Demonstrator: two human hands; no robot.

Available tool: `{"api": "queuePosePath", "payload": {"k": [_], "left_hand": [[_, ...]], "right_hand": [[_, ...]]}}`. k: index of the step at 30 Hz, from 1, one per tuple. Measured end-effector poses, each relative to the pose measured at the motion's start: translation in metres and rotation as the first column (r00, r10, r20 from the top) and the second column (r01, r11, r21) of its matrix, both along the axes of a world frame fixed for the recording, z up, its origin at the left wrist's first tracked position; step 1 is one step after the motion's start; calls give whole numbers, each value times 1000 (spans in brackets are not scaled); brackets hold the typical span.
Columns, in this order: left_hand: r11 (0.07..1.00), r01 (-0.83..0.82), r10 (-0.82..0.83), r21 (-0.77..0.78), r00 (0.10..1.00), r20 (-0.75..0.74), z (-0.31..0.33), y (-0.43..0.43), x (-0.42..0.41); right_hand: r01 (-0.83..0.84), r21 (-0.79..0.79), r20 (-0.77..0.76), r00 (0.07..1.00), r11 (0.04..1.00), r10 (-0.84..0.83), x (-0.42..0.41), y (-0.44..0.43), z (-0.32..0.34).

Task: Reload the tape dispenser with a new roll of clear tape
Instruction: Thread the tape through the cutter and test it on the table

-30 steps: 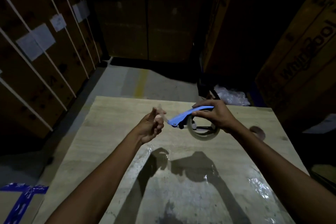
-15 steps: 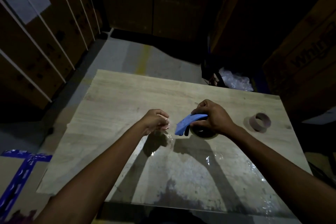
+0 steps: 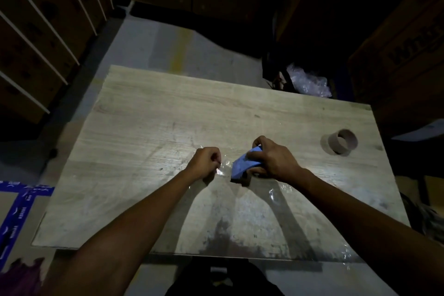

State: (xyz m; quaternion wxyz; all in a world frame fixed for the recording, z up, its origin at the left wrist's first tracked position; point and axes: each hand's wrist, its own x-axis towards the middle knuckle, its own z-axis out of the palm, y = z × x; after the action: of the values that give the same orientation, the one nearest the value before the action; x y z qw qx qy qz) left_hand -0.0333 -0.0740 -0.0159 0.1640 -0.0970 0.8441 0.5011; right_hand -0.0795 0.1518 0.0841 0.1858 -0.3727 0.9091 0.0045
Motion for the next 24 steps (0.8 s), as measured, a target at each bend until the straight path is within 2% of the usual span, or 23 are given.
{"api": "queuePosePath", "payload": {"k": [3, 6, 9, 12, 13, 15, 17, 19, 21, 22, 24], "left_hand": [[997, 35, -38, -68, 999, -38, -6, 3, 3], [974, 139, -154, -178, 985, -74, -10, 6, 2], [923, 227, -263, -310, 961, -81, -14, 10, 3], [862, 228, -302, -452, 948, -97, -19, 19, 11], [815, 223, -323, -534, 941, -101, -22, 22, 14], [663, 240, -421, -709, 903, -88, -24, 23, 18], [559, 237, -494, -795, 865, -89, -25, 21, 19], [515, 287, -585, -808, 806, -87, -34, 17, 21], [446, 382, -702, -809, 710, -52, -44, 13, 31], [437, 428, -730, -791, 683, -34, -47, 11, 38], [486, 466, -718, -739, 695, -34, -53, 5, 51]], "right_hand": [[-20, 34, 11, 1000, 999, 20, 2, -1, -4], [-34, 53, 6, 999, 998, 33, 3, -4, -6], [-51, 63, -9, 999, 997, 52, 2, -6, -5], [-73, 73, -18, 997, 995, 75, 1, -10, -5], [-85, 77, -17, 996, 993, 86, 1, -12, -5], [-101, 82, -18, 995, 991, 103, 1, -15, -5], [-106, 83, -32, 994, 991, 109, 1, -17, -3], [-114, 84, -36, 992, 990, 118, 1, -17, -3], [-132, 90, -44, 990, 987, 136, 1, -19, -3], [-143, 94, -48, 988, 985, 148, 1, -19, -3], [-165, 96, -55, 984, 982, 170, 1, -21, -4]]}}
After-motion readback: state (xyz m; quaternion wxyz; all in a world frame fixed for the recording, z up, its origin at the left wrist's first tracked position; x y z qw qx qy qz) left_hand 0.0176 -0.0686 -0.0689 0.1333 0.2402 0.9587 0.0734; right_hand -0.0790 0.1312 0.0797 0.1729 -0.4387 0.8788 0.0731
